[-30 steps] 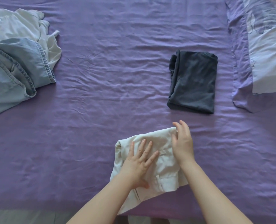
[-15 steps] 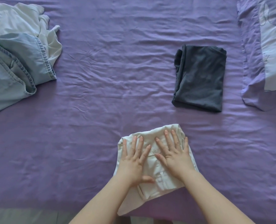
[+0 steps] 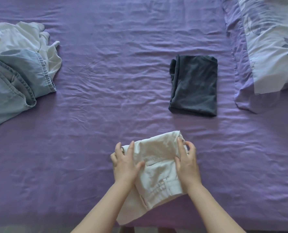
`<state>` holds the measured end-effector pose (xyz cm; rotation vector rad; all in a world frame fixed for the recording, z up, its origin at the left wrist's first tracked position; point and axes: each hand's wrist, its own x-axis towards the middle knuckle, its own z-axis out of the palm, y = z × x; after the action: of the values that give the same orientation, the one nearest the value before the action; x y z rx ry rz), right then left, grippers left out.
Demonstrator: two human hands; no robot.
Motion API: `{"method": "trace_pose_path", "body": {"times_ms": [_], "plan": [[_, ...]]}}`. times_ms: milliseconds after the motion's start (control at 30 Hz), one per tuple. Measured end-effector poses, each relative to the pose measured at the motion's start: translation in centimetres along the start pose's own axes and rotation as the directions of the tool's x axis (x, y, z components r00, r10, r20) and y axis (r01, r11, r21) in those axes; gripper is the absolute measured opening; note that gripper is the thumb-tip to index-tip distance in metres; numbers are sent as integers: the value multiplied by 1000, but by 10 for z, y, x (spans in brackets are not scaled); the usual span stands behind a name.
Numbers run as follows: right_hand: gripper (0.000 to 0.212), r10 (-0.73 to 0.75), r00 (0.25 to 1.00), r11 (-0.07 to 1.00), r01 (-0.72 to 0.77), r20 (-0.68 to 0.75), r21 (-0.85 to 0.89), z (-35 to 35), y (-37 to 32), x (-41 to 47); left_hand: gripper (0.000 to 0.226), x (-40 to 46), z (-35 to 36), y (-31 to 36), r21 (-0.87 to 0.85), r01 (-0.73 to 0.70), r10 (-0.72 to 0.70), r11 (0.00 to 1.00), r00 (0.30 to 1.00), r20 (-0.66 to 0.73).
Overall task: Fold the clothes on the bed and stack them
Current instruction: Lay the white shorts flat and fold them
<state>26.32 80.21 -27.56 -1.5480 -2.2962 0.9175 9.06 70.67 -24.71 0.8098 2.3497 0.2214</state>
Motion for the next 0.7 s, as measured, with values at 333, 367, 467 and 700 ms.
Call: {"method": "trace_pose_path", "body": {"times_ms": [333, 367, 467, 700], "plan": [[76, 157, 926, 983, -180, -344, -36, -94, 75, 8, 73, 18, 22, 146, 202, -453, 450, 868, 891, 63], [75, 172, 929, 979, -199, -327, -50, -102, 85, 11, 74, 20, 29, 157, 229, -459, 453, 858, 888, 84], [80, 191, 963, 946, -232, -190, -227, -109, 112, 16, 76, 23, 52, 171, 410, -471, 464, 781, 877, 124], [61, -18, 996, 822, 67, 92, -565, -74, 117, 13, 93, 22, 73, 149, 491, -726, 582, 481, 684, 441]]}}
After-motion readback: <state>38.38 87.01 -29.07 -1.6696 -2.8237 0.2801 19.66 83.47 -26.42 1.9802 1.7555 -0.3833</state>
